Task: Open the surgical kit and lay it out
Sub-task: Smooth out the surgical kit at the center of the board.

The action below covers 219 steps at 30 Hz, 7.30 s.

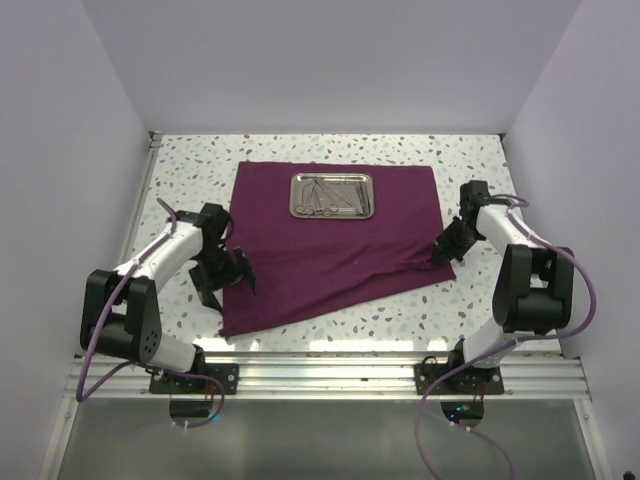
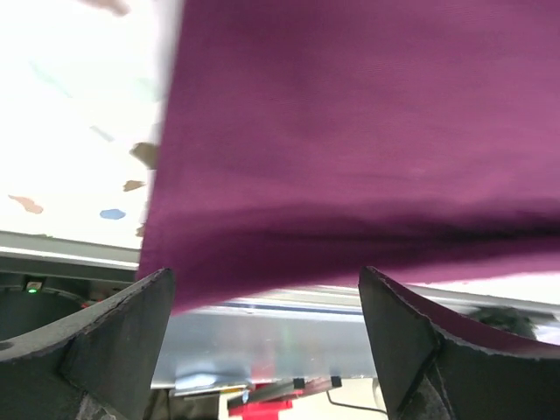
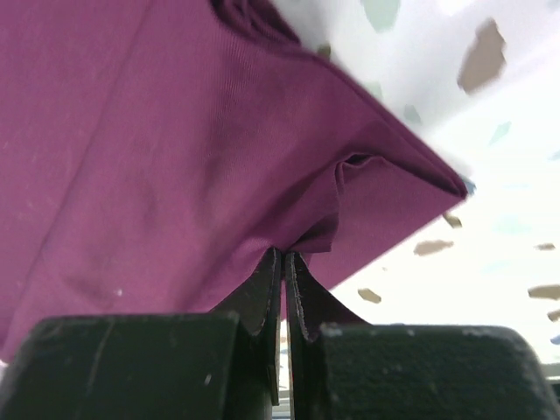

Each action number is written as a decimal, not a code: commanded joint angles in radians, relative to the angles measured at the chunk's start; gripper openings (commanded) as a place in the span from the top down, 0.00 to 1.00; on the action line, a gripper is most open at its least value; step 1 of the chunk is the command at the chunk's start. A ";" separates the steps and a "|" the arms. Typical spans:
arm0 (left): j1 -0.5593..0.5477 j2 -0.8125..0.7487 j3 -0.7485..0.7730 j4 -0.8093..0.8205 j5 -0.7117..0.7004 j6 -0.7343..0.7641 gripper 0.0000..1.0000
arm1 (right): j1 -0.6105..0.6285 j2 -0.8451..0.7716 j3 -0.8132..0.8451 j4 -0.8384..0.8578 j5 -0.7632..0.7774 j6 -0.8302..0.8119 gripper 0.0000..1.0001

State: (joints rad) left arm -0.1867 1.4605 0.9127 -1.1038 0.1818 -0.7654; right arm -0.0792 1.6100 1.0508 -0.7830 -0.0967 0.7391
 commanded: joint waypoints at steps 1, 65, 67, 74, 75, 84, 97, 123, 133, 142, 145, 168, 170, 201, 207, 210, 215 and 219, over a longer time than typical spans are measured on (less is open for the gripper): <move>-0.014 -0.015 0.106 0.004 0.054 0.037 0.11 | -0.005 0.080 0.070 0.064 0.021 0.032 1.00; -0.103 0.258 1.119 0.114 -0.311 0.379 1.00 | -0.019 0.225 1.008 -0.309 -0.021 0.008 1.00; -0.088 0.273 1.160 0.117 -0.294 0.373 1.00 | -0.021 0.219 1.037 -0.288 -0.046 0.016 1.00; -0.080 0.274 1.313 0.128 -0.275 0.390 1.00 | -0.027 0.156 1.072 -0.196 -0.109 0.043 1.00; -0.079 0.262 1.319 0.140 -0.274 0.393 1.00 | -0.028 0.148 1.080 -0.170 -0.118 0.051 1.00; -0.079 0.086 1.186 0.165 -0.139 0.399 1.00 | -0.034 -0.010 1.048 -0.202 -0.190 0.039 1.00; -0.094 -0.396 0.375 0.003 0.085 0.387 1.00 | -0.034 -0.588 0.333 -0.425 -0.155 -0.033 1.00; -0.109 -0.603 0.204 -0.212 0.337 0.281 0.28 | -0.034 -0.868 0.282 -0.751 0.006 -0.064 0.02; -0.108 -0.295 0.150 0.273 0.211 0.256 0.67 | -0.033 -0.779 -0.167 -0.086 -0.258 0.204 0.41; -0.096 0.228 0.492 0.455 0.047 0.270 0.96 | 0.143 -0.532 -0.279 -0.203 -0.192 0.106 1.00; -0.068 0.409 0.685 0.466 0.048 0.265 0.98 | 0.298 -0.512 -0.357 -0.128 -0.152 0.196 1.00; 0.159 1.225 1.457 0.453 -0.019 0.235 0.99 | 0.838 -0.047 -0.617 -0.021 -0.159 0.258 1.00; 0.174 1.247 1.486 0.466 -0.016 0.233 0.99 | 0.935 -0.038 -0.617 -0.027 -0.190 0.229 1.00; 0.214 0.738 0.965 0.608 0.071 0.353 0.13 | 0.237 0.321 0.746 -0.237 0.235 -0.090 0.12; 0.219 0.831 1.055 0.595 0.090 0.371 0.14 | 0.162 0.559 0.960 -0.297 0.325 -0.090 0.14; 0.219 0.882 1.103 0.584 0.091 0.373 0.14 | 0.136 0.623 1.002 -0.311 0.365 -0.084 0.14; 0.230 0.960 1.161 0.564 0.094 0.380 0.14 | 0.104 0.717 1.043 -0.309 0.396 -0.080 0.14; 0.236 0.992 1.175 0.562 0.097 0.383 0.14 | 0.093 0.764 1.051 -0.296 0.401 -0.092 0.14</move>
State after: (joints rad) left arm 0.0296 2.4241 2.0521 -0.5278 0.2649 -0.4091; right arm 0.0158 2.3444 2.0644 -1.0679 0.2676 0.6601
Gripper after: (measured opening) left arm 0.864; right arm 0.866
